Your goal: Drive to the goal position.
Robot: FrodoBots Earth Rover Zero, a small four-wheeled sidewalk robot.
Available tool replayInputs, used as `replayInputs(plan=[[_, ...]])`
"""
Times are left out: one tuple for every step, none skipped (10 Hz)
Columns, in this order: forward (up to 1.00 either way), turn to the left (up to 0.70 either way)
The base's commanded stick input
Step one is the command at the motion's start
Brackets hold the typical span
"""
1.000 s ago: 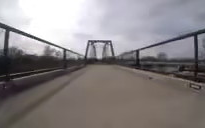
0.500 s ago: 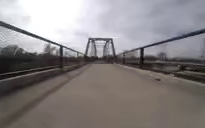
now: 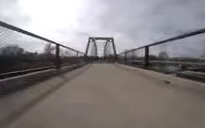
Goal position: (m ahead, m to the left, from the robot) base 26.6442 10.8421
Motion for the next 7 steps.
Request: replayInputs(plan=[[1.00, 0.00], [1.00, 0.00], [1.00, 0.00], [1.00, 0.00], [1.00, 0.00], [1.00, 0.00], [1.00, 0.00]])
